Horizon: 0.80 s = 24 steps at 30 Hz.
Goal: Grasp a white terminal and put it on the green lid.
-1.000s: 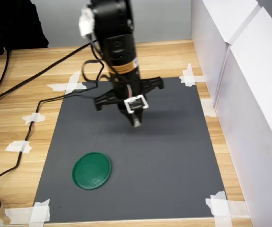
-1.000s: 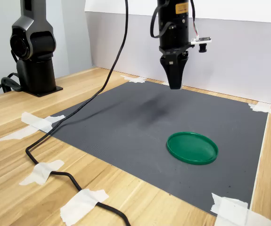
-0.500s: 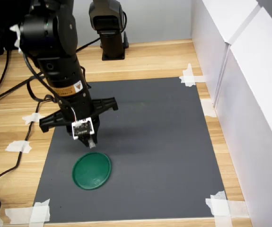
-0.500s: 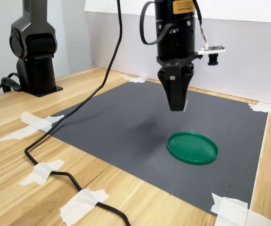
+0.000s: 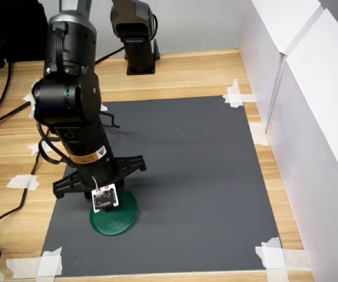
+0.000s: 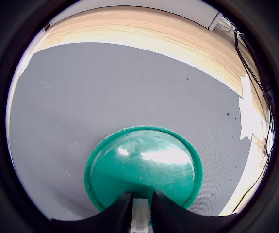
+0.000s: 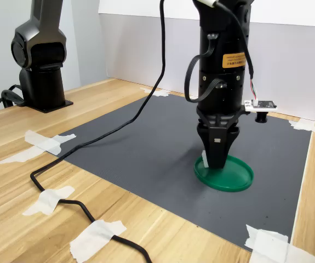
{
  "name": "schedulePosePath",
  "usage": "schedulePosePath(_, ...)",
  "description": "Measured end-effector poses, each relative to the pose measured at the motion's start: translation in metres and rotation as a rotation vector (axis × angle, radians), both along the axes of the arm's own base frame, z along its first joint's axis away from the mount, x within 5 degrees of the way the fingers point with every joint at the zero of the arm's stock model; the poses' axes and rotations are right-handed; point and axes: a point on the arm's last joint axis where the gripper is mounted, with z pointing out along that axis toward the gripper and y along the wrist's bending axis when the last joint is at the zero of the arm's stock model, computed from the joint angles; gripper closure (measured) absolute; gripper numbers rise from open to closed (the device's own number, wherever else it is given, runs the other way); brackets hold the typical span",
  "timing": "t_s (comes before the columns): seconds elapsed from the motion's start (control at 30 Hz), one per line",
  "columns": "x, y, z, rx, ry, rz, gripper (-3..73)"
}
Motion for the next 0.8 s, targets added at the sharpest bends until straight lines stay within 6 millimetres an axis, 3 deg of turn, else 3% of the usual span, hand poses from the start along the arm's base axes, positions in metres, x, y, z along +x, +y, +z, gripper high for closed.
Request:
schedulePosePath(0.13, 0.000, 0.000, 0.000, 0.002, 0.000, 0.000, 41.7)
schedulePosePath(0.23, -0.002, 0.000, 0.008, 0.001, -0.016, 0.002, 28.1)
schedulePosePath(0.43, -0.010, -0.007, 0.049, 0.021, -0.126, -0.028, 3.4)
schedulePosePath(0.6, -0.034, -0.020, 0.095, 0.076, -0.256, -0.097, -1.6)
schedulePosePath(0.8, -0.090, -0.043, 0.145, 0.065, -0.466, -0.186, -1.2)
